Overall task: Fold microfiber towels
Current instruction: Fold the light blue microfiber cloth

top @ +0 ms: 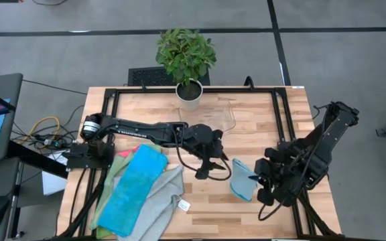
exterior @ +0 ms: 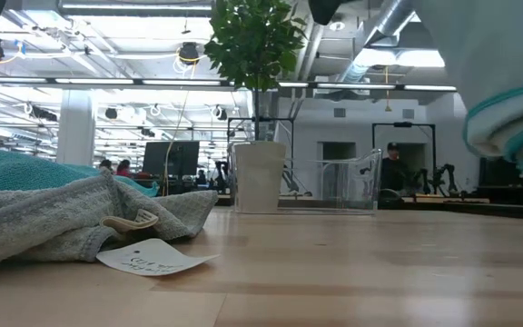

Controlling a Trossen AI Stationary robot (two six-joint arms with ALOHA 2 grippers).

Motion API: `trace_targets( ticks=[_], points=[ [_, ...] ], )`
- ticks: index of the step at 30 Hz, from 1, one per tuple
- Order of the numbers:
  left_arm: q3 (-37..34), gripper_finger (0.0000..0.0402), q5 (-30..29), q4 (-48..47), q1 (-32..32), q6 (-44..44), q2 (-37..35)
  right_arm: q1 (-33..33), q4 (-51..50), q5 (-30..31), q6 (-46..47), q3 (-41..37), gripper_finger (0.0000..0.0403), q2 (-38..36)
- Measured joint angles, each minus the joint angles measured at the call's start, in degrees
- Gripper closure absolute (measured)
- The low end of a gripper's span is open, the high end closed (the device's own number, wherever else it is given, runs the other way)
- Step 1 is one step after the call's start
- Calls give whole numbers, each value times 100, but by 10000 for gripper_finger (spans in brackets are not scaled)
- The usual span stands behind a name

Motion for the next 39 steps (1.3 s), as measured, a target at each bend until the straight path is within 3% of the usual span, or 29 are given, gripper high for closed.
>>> trace_targets(
  ticks=[3,8,14,20,24,31,39],
  points=[
    [8,180,-517,256,-41,5,170,61,83,3,-28,0,380,0],
    [2,136,-90,438,-24,-431,511,71,126,-9,-70,-2,380,4],
    [80,121,159,851,39,-872,999,124,154,-80,-89,-2,380,7],
    [96,120,325,1322,110,-1022,1043,271,204,-100,-85,-2,380,15],
    [99,120,996,1892,161,-1169,1041,333,200,-96,-96,-2,380,15],
    [94,127,740,1965,64,-977,1047,331,201,-86,-300,-2,380,15],
    [94,224,906,2088,71,-812,1043,331,207,-88,-393,-2,380,15]
  ],
)
